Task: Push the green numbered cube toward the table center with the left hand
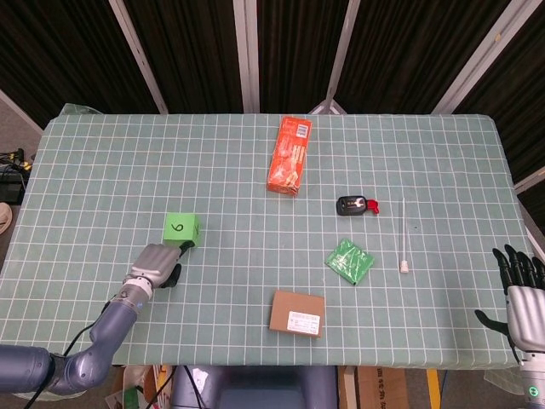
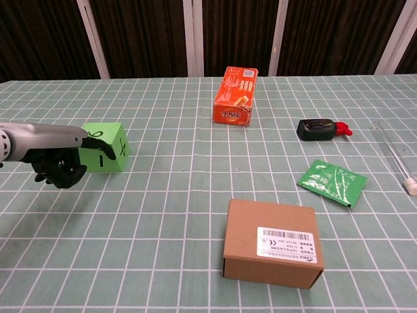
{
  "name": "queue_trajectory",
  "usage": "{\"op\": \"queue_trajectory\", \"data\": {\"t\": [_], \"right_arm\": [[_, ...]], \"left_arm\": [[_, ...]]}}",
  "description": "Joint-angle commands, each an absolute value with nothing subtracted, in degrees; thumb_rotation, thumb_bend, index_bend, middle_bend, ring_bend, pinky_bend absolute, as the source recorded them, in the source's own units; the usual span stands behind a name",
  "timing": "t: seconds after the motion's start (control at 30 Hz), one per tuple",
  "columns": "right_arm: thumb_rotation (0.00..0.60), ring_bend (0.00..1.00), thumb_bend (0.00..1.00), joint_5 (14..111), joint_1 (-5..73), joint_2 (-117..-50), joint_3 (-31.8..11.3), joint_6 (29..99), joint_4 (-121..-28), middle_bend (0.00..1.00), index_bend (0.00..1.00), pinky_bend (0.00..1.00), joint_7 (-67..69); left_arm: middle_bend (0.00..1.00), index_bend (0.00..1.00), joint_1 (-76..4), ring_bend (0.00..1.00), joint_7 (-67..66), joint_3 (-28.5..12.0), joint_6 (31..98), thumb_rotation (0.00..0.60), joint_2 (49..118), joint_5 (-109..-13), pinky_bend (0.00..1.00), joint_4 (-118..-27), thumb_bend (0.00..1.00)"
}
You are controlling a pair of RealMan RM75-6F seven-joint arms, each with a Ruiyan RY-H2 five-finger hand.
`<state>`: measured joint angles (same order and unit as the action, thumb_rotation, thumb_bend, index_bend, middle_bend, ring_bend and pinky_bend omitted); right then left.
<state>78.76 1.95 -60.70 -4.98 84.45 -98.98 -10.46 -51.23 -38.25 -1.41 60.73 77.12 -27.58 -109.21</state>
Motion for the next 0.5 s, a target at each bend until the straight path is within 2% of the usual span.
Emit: {"op": "queue_trajectory", "data": {"t": [0.03, 0.5], "right_arm": [[0.600, 0.00, 0.04, 78.7, 2.1, -60.6, -4.9, 84.0, -98.8, 0.00, 0.06, 0.00, -10.3], [0.600, 0.00, 0.04, 77.8, 2.6, -60.4, -5.0, 82.6, -98.4, 0.00, 0.06, 0.00, -9.9]], "left_arm": [[0.83, 0.15, -51.7, 0.70, -38.9, -1.8, 61.5, 0.600, 78.1, -26.6, 0.68, -109.0, 0.90], [0.83, 0.15, -52.9, 0.70, -39.6, -3.6, 62.8, 0.600, 80.4, -23.8, 0.68, -105.9, 0.90]]}}
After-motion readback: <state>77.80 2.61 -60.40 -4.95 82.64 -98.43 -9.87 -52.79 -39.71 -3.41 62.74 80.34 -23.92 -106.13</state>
